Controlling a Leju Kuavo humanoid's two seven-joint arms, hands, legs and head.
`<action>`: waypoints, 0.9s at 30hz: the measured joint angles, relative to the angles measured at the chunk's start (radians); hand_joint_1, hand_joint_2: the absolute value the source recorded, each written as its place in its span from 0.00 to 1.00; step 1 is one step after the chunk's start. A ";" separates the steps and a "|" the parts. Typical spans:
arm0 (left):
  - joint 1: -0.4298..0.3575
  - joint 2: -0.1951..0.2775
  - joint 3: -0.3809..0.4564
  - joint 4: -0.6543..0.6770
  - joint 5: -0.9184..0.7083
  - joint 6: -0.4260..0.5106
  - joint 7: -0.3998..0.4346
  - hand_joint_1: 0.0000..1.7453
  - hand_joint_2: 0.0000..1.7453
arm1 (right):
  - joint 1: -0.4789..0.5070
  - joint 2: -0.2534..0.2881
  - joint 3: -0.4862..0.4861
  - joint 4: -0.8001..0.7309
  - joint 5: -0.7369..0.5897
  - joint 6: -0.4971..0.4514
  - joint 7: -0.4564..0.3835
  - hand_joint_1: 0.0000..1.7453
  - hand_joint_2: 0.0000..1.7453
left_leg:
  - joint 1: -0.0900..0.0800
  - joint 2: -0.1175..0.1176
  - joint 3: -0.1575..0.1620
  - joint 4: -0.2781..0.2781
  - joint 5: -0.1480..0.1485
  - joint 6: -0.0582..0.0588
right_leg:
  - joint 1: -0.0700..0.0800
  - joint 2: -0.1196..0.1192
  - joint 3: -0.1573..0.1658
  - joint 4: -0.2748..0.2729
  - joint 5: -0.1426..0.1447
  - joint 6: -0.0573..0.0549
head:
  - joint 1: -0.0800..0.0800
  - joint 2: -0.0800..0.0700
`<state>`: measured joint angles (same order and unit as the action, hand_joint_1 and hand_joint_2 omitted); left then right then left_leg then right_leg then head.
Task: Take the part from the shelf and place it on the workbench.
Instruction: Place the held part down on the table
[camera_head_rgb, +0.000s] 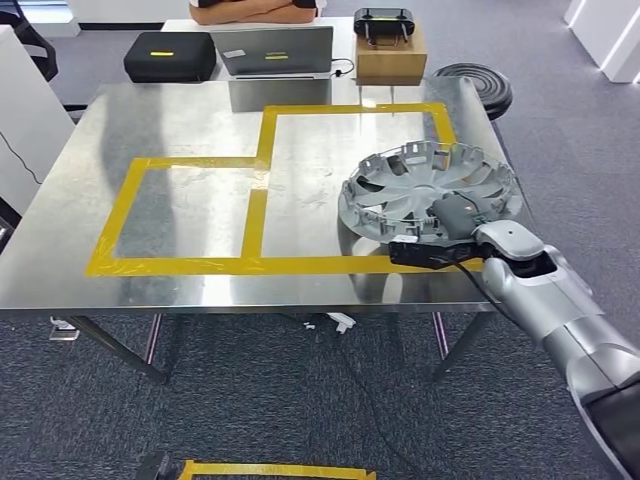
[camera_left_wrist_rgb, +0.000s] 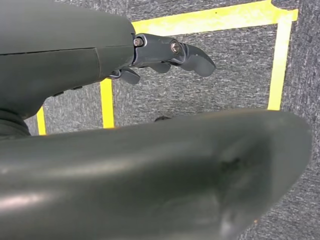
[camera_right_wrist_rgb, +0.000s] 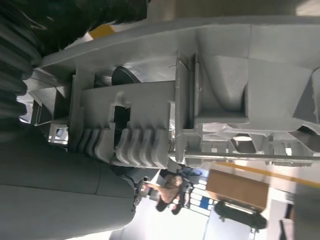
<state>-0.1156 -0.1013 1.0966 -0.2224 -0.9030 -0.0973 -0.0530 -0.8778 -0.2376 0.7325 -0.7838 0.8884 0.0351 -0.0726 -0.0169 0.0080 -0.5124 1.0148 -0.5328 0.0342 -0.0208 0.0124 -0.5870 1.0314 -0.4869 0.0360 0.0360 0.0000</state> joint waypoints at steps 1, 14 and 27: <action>0.000 0.000 -0.001 0.000 0.001 0.000 0.000 0.00 0.00 | -0.005 0.006 0.007 0.007 -0.001 0.000 0.000 1.00 1.00 | 0.000 0.000 0.000 0.000 0.000 0.000 | 0.000 0.000 0.000 0.000 0.000 0.000 | 0.000 0.000; 0.001 0.006 -0.008 0.000 0.001 0.011 -0.025 0.00 1.00 | -0.021 0.024 0.039 0.045 -0.021 -0.019 -0.006 1.00 1.00 | 0.000 0.000 0.002 0.000 0.000 -0.001 | 0.000 -0.001 0.000 0.000 0.000 0.000 | 0.000 0.000; 0.000 0.009 -0.026 0.000 -0.007 0.021 -0.034 0.00 1.00 | 0.007 0.024 0.038 0.047 -0.039 -0.096 -0.031 1.00 1.00 | 0.000 0.000 0.002 0.000 0.000 -0.001 | 0.000 -0.001 0.000 0.000 0.000 0.000 | 0.000 0.000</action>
<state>-0.1153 -0.0927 1.0710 -0.2224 -0.9104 -0.0767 -0.0871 -0.8705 -0.2132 0.7703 -0.7366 0.8492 -0.0610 -0.1041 -0.0168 0.0077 -0.5109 1.0149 -0.5326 0.0336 -0.0203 0.0117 -0.5871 1.0313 -0.4869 0.0360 0.0361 0.0000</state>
